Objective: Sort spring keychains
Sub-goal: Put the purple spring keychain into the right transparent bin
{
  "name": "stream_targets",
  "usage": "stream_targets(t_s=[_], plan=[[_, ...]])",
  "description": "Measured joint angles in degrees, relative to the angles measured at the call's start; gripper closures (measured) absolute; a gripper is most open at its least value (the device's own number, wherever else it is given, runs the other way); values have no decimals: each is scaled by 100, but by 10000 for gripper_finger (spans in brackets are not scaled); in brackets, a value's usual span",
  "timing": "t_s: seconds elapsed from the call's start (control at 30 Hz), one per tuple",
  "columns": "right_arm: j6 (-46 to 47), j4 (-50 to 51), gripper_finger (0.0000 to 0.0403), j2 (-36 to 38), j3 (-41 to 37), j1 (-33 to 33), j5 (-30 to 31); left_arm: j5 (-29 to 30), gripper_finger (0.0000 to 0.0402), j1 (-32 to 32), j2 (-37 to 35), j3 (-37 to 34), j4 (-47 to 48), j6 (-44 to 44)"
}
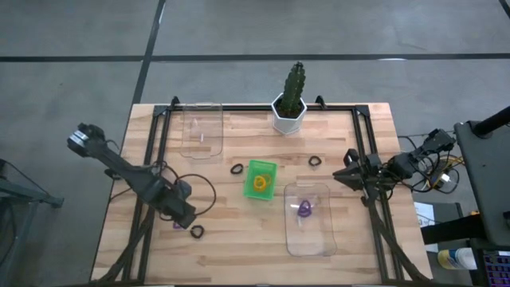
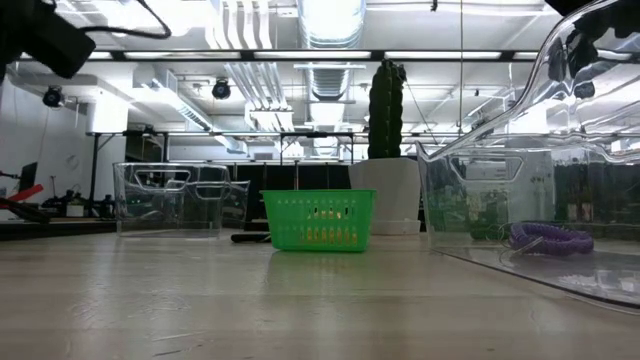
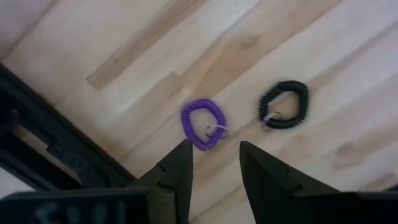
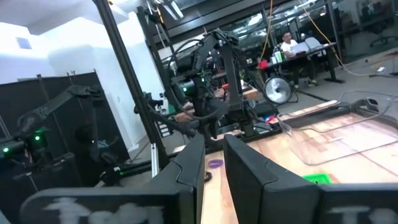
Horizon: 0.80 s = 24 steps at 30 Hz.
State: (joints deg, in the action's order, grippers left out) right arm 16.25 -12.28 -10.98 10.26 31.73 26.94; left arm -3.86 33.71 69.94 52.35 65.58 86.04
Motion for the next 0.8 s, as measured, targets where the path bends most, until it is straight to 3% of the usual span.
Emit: stream_targets(t_s=[0.27,0.53,0.8], plan=[[16,-2,346,7,24,0,2,-620,278,95,185,-556,-158,213],[22,-2,346,4,22,0,2,-658,278,217,187,-1057,-1357,397],[24,-2,346,2,22,0,4,-666,278,240,187,-1414,-1475,533]])
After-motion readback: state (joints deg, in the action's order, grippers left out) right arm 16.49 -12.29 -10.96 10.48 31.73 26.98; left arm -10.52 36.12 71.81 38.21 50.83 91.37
